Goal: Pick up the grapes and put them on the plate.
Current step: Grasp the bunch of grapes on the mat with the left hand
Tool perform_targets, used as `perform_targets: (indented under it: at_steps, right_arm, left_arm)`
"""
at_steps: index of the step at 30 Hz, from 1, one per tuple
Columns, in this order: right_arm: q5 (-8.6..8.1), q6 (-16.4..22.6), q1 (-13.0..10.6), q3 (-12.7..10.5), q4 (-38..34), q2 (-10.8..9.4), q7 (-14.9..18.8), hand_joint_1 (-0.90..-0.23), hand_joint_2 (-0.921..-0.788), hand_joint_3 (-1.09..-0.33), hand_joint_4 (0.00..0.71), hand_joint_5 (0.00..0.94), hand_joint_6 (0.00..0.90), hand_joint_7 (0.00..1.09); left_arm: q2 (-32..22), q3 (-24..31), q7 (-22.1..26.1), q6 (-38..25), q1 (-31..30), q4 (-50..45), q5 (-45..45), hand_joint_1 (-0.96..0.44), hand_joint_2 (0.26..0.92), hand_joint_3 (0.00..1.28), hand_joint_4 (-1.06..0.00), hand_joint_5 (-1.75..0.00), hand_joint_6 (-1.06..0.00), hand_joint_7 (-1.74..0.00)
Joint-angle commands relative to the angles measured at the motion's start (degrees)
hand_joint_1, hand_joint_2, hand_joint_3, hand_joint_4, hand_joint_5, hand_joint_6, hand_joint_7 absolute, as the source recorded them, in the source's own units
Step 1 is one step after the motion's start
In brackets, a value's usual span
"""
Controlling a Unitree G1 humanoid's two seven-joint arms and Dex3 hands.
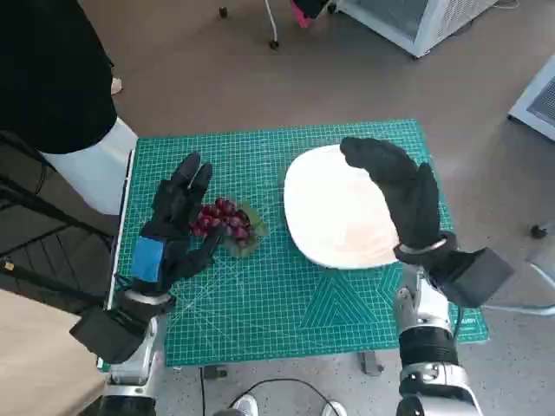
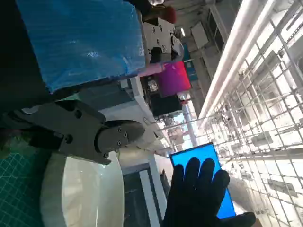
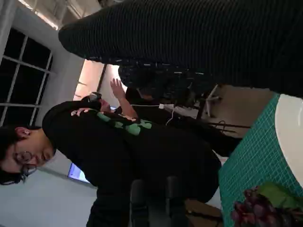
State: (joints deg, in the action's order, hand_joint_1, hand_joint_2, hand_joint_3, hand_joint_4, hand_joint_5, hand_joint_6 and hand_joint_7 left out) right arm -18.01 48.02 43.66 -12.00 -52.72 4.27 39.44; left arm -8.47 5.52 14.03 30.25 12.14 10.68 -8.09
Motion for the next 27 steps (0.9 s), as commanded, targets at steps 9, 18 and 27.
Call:
perform_targets:
  at_steps: [9, 18, 27]
  right_arm:
    - [-0.06, -0.6, -1.5, 0.0, -0.8, 0.1, 0.3, -0.575, -0.921, -0.605, 0.281, 0.001, 0.29, 0.01]
    - [-0.25, -0.5, -1.5, -0.2, -1.6, 0.2, 0.6, -0.574, -0.921, -0.603, 0.281, 0.001, 0.29, 0.01]
    - [-0.48, -0.7, -1.5, -0.2, -1.0, 0.1, 0.7, -0.576, -0.921, -0.601, 0.282, 0.001, 0.292, 0.01]
  left_arm:
    - [0.0, 0.0, 0.8, -0.4, -0.3, -1.2, -1.7, -0.19, 0.921, 0.51, -0.2, 0.0, -0.08, -0.32]
    - [-0.2, 0.2, 1.5, -0.6, 0.3, -1.1, -2.2, -0.2, 0.921, 0.51, -0.2, 0.0, -0.08, -0.32]
    - [-0.3, 0.4, 2.3, -0.7, 0.8, -0.9, -2.8, -0.22, 0.921, 0.51, -0.2, 0.0, -0.09, -0.32]
